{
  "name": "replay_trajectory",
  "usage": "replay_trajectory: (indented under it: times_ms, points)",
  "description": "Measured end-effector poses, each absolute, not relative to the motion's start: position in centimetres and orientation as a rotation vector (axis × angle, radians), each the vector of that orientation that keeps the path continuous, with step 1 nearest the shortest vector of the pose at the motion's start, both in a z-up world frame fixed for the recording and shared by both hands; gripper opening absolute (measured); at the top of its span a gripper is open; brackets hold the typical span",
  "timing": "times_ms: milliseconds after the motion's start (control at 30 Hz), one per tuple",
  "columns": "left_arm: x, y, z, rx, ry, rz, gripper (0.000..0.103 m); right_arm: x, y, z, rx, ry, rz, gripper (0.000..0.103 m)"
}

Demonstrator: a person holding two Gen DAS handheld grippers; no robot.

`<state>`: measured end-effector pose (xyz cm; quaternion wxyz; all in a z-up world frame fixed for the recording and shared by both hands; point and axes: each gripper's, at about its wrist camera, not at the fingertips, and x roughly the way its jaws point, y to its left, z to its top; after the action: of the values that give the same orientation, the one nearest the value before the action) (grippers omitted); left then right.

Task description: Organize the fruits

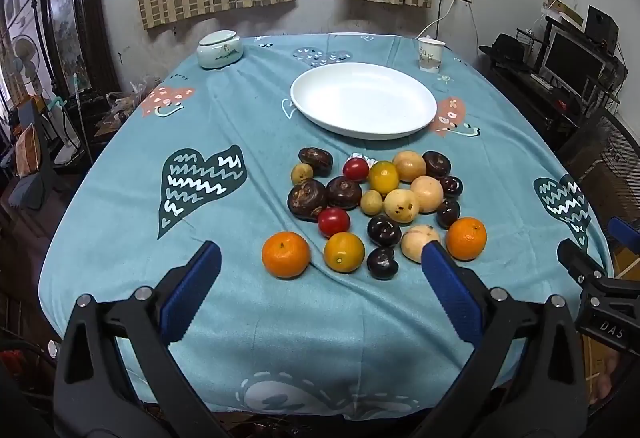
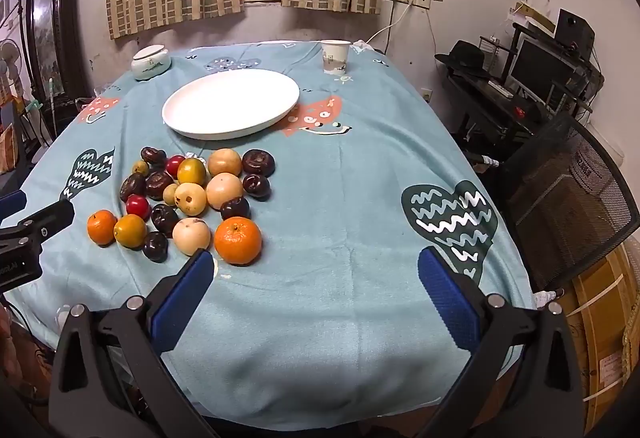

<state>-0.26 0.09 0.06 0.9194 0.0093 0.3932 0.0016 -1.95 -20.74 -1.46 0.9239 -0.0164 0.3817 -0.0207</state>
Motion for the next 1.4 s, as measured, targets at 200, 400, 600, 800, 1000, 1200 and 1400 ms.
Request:
replay_trajectory:
  times_ms: [200,400,600,800,1000,1200,1400]
  points:
    - [-0.12,0.0,0.14,0.021,0.813,0.002,0.101,-2.01,-20.79,-1.39,-0.029,0.785,-0.037,0.102]
    - [-0.14,-0.09,0.23,0.023,0.811,-0.001,0.101,-2.0,-20.87,-1.3,-0.026,0.784,-0.034,0.102]
    - [-0.1,-0.11,0.25,0.022,0.811,0.001,0.101,-2.01,-20.82,-1.21,-0.029,0.785,-0.028,0.102]
    - [-0.08,-0.1,0.36,0.019,0.812,0.003,0.101,-1.96,-20.6,-1.21,-0.032,0.785,-0.026,0.102]
    - [0.0,0.14,0.3,0.016,0.817,0.002,0.101,-1.98,-20.47,-1.2,-0.032,0.786,-0.025,0.102]
    - [0.0,0.14,0.28,0.016,0.817,0.002,0.101,-1.96,-20.26,-1.29,-0.033,0.788,-0.023,0.102]
    - [0.06,0.35,0.08,0.012,0.822,0.006,0.101,-1.95,-20.21,-1.34,-0.034,0.789,-0.022,0.102]
